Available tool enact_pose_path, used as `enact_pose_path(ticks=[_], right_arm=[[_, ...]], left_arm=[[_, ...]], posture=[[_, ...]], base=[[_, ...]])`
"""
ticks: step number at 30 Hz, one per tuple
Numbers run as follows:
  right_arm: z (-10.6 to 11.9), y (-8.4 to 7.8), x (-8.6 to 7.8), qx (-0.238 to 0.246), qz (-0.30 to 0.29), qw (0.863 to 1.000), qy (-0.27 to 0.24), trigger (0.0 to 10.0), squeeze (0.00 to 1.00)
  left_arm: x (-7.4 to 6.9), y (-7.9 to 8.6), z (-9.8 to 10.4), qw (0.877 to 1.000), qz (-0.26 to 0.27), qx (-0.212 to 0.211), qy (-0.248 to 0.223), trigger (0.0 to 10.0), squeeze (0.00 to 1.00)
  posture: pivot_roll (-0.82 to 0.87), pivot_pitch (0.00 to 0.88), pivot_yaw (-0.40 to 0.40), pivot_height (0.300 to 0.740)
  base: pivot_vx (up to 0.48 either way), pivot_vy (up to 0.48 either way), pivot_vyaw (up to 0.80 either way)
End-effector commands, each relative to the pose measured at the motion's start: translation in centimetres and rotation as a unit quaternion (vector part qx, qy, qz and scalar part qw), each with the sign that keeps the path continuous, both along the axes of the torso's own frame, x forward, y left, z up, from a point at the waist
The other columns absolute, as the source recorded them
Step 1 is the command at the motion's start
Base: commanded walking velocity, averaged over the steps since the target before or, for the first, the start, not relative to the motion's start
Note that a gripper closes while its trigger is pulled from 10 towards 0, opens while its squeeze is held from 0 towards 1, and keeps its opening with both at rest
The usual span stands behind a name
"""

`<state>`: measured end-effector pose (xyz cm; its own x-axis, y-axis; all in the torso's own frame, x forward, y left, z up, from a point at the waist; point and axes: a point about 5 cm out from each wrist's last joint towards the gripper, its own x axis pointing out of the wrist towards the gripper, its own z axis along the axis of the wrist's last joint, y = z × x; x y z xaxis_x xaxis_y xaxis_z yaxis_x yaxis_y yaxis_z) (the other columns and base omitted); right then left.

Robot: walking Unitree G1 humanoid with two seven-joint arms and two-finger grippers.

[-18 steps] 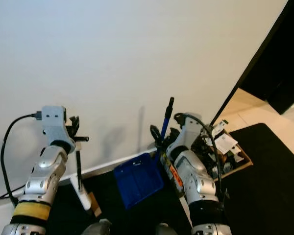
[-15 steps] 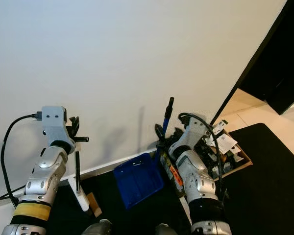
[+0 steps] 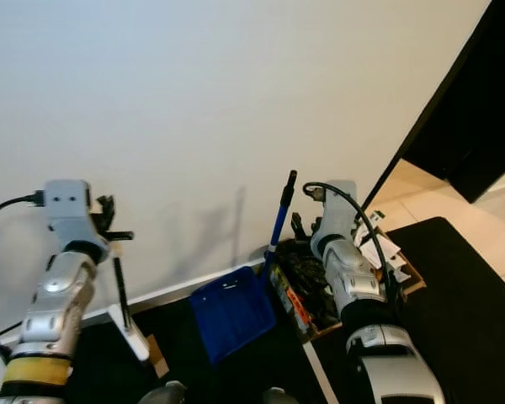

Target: Sweep floor

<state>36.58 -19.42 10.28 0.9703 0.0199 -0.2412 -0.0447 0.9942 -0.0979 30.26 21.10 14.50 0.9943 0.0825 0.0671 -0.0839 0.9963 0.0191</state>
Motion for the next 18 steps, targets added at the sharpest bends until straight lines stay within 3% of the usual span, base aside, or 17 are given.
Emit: enact_pose_path(ticks=[1,4,5,11,15,18], right_arm=[[0.2,0.1,0.3,-0.028,0.006,0.999,-0.017,10.0,0.00],[0.8,0.5,0.6,-0.035,0.013,0.999,-0.033,10.0,0.00],[1.0,0.8,0.8,-0.046,0.019,0.998,-0.037,10.0,0.00],[1.0,1.5,1.0,-0.055,0.022,0.998,-0.035,10.0,0.00],[1.2,1.4,1.3,-0.054,0.010,0.998,-0.035,10.0,0.00],[1.6,0.9,1.5,-0.033,-0.005,0.999,-0.041,10.0,0.00]], left_arm=[[-0.3,1.3,3.2,0.998,0.011,0.040,-0.048,10.0,0.00],[-0.4,1.7,4.9,0.997,0.013,0.045,-0.069,10.0,0.00],[-0.4,1.8,6.3,0.995,0.007,0.049,-0.086,10.0,0.00],[-0.5,1.4,9.5,0.991,-0.018,0.054,-0.118,10.0,0.00],[-0.9,-0.4,10.5,0.990,-0.059,0.049,-0.119,10.0,0.00],[-1.9,-3.2,8.9,0.989,-0.111,0.055,-0.083,10.0,0.00]], posture=[[0.25,0.090,-0.092,0.740],[0.26,0.095,-0.092,0.740],[0.26,0.127,-0.087,0.740],[0.29,0.188,-0.077,0.740],[0.31,0.237,-0.058,0.740],[0.33,0.267,-0.041,0.740]], base=[[0.000,0.000,0.00],[0.000,0.000,0.00],[0.000,0.000,0.00],[0.000,0.000,0.00],[0.000,0.000,0.00],[0.000,0.000,0.00]])
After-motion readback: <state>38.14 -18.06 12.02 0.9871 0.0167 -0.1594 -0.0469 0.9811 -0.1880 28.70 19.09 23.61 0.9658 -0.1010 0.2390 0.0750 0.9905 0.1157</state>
